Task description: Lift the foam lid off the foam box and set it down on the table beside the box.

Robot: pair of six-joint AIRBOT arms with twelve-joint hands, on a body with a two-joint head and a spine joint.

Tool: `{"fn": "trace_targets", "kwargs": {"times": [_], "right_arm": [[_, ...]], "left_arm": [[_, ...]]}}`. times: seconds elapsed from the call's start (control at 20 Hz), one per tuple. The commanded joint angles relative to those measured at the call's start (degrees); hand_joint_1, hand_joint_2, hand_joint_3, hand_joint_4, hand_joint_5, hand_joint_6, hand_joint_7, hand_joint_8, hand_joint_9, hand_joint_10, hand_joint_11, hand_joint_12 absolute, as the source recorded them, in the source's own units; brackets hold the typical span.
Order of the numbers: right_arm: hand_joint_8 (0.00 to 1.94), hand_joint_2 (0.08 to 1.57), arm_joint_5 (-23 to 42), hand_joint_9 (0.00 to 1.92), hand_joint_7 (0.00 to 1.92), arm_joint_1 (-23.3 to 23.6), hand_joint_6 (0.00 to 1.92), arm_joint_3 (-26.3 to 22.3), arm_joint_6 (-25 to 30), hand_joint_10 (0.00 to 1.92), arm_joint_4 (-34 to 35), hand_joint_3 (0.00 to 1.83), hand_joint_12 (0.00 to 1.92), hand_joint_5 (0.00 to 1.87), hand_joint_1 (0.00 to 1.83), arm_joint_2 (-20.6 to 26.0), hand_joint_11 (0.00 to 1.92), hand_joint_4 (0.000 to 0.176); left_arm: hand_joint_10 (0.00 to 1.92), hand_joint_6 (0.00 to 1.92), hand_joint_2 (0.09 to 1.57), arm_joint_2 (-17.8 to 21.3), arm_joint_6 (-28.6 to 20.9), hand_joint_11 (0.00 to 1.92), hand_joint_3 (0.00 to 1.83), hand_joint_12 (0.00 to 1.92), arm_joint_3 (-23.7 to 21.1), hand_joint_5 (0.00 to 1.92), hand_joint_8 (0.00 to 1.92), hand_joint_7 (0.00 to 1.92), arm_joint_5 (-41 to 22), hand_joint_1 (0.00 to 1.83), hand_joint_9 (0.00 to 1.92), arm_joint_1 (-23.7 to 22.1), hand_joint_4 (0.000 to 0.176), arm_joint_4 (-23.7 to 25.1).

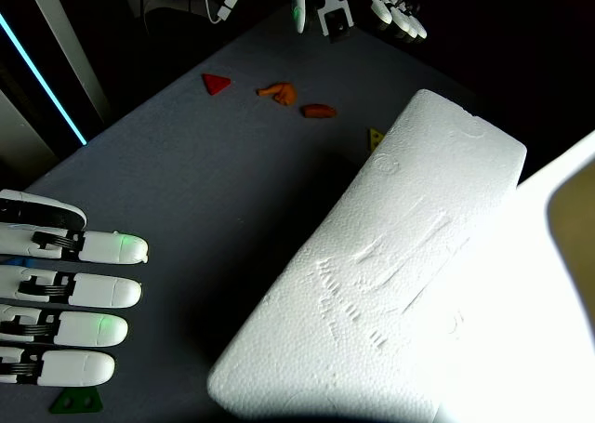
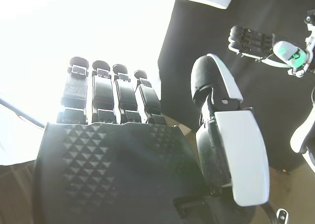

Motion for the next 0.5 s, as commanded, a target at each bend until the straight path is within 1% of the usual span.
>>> {"fn": "trace_targets", "kwargs": {"times": [0.0,0.05,0.1,0.15,0.2,0.25,0.3,0.35,0.4,0.45], "right_arm": [[0.00,1.29,7.32,0.03,0.00,0.35,0.00,0.63,-0.19,0.03,1.74,0.00,1.73,0.00,0.34,0.58,0.00,0.019],[0.00,1.29,7.19,0.00,0.00,0.35,0.00,0.90,-0.64,0.01,2.65,0.00,1.77,0.00,0.32,0.57,0.00,0.009],[0.00,1.27,7.01,0.00,0.00,0.36,0.00,1.19,-0.95,0.00,3.52,0.00,1.77,0.00,0.33,0.55,0.00,0.017],[0.00,1.26,6.83,0.00,0.00,0.37,0.00,1.50,-1.22,0.00,4.41,0.00,1.76,0.00,0.35,0.49,0.00,0.028],[0.00,1.26,6.68,0.00,0.00,0.37,0.00,1.75,-1.31,0.00,4.99,0.00,1.76,0.00,0.36,0.42,0.00,0.026],[0.00,1.27,6.34,0.00,0.00,0.39,0.00,2.12,-1.49,0.00,5.79,0.00,1.79,0.00,0.36,0.31,0.00,0.024],[0.00,1.27,5.78,0.00,0.00,0.46,0.00,2.51,-1.75,0.00,6.54,0.00,1.81,0.00,0.36,0.18,0.00,0.027],[0.00,1.28,5.37,0.00,0.00,0.49,0.00,2.87,-1.88,0.00,7.18,0.00,1.86,0.00,0.38,0.05,0.00,0.015],[0.00,1.29,4.90,0.00,0.00,0.54,0.00,3.23,-1.89,0.00,7.71,0.00,1.82,0.00,0.41,-0.12,0.00,0.013],[0.00,1.29,4.33,0.00,0.00,0.69,0.00,3.59,-2.07,0.00,8.22,0.00,1.75,0.00,0.42,-0.28,0.00,0.005]], "left_arm": [[0.00,0.00,1.25,-0.17,-0.10,0.00,0.00,0.00,0.56,0.00,0.00,0.00,-6.35,0.30,0.00,-0.91,0.107,-1.34],[0.00,0.00,1.24,-0.58,-0.03,0.00,0.00,0.00,1.14,0.00,0.00,0.00,-5.88,0.32,0.00,-1.41,0.112,-2.00],[0.00,0.00,1.23,-0.89,-0.03,0.00,0.00,0.00,1.57,0.00,0.00,0.00,-5.62,0.33,0.00,-1.76,0.124,-2.48],[0.00,0.00,1.22,-1.27,0.02,0.00,0.00,0.00,2.08,0.00,0.00,0.00,-5.21,0.34,0.00,-2.15,0.125,-3.05],[0.00,0.00,1.22,-1.52,0.06,0.00,0.00,0.00,2.40,0.00,0.00,0.00,-4.90,0.34,0.00,-2.36,0.132,-3.52],[0.00,0.00,1.21,-1.90,0.09,0.01,0.00,0.01,3.02,0.00,0.00,0.00,-4.40,0.37,0.00,-2.63,0.125,-4.29],[0.00,0.00,1.21,-2.30,0.09,0.01,0.00,0.01,3.63,0.00,0.00,0.00,-3.79,0.37,0.00,-2.93,0.119,-4.99],[0.00,0.00,1.20,-2.64,0.09,0.00,0.00,0.00,4.11,0.00,0.00,0.00,-3.29,0.38,0.00,-3.22,0.120,-5.46],[0.00,0.00,1.20,-3.07,0.09,0.03,0.00,0.02,4.68,0.00,0.00,0.00,-2.66,0.41,0.00,-3.62,0.112,-5.92],[0.00,0.00,1.19,-3.45,0.09,0.03,0.00,0.02,5.18,0.00,0.00,0.00,-2.10,0.44,0.00,-3.97,0.100,-6.27]]}}
